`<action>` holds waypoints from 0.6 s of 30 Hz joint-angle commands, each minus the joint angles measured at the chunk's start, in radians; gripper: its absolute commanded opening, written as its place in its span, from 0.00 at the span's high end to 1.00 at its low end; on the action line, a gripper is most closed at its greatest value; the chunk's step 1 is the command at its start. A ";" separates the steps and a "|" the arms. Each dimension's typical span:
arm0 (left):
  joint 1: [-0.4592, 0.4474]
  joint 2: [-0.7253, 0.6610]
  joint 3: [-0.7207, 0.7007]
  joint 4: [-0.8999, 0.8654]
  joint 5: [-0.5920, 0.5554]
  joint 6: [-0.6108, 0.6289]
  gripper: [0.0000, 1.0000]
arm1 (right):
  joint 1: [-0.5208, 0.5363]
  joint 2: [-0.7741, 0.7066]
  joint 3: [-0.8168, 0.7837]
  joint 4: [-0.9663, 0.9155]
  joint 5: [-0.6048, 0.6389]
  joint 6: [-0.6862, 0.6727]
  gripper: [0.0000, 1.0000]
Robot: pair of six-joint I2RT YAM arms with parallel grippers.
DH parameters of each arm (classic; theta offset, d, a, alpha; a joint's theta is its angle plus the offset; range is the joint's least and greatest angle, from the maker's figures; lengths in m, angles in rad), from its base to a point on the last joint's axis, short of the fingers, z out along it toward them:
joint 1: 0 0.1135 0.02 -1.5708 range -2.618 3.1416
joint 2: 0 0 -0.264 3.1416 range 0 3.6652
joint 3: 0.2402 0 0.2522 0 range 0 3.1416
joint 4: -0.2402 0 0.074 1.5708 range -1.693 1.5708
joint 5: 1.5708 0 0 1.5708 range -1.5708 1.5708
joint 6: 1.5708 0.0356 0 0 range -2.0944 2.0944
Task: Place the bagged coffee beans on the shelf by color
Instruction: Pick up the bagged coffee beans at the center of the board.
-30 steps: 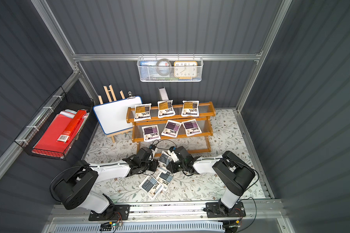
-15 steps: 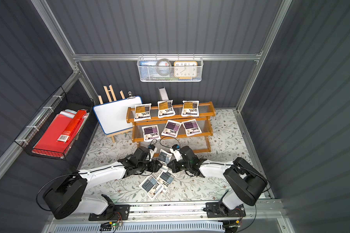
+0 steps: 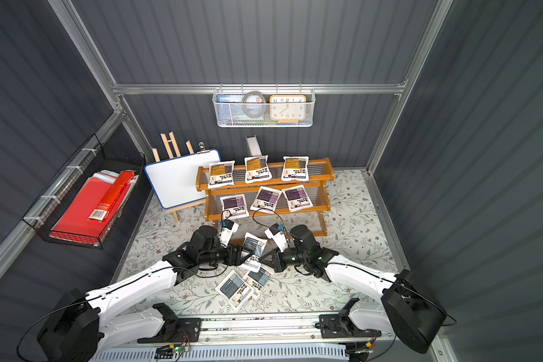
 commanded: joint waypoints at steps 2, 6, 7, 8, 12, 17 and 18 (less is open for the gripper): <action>0.009 -0.014 -0.019 0.029 0.067 -0.009 0.27 | -0.007 -0.008 0.019 -0.034 -0.041 -0.032 1.00; 0.010 -0.040 -0.020 0.074 0.103 -0.011 0.32 | -0.009 0.023 0.038 -0.043 -0.041 -0.050 1.00; 0.010 -0.042 -0.019 0.080 0.111 -0.013 0.42 | -0.010 0.031 0.040 -0.042 -0.037 -0.054 1.00; 0.010 -0.043 -0.020 0.085 0.117 -0.012 0.58 | -0.012 0.038 0.043 -0.042 -0.031 -0.057 1.00; 0.012 -0.034 -0.030 0.102 0.132 -0.020 0.97 | -0.022 0.060 0.061 -0.037 -0.019 -0.055 1.00; 0.019 -0.010 -0.022 0.107 0.105 -0.015 1.00 | -0.033 0.047 0.062 0.011 0.036 0.012 0.75; 0.021 -0.010 -0.016 0.111 0.063 -0.016 1.00 | -0.035 0.043 0.053 0.041 0.035 0.037 0.71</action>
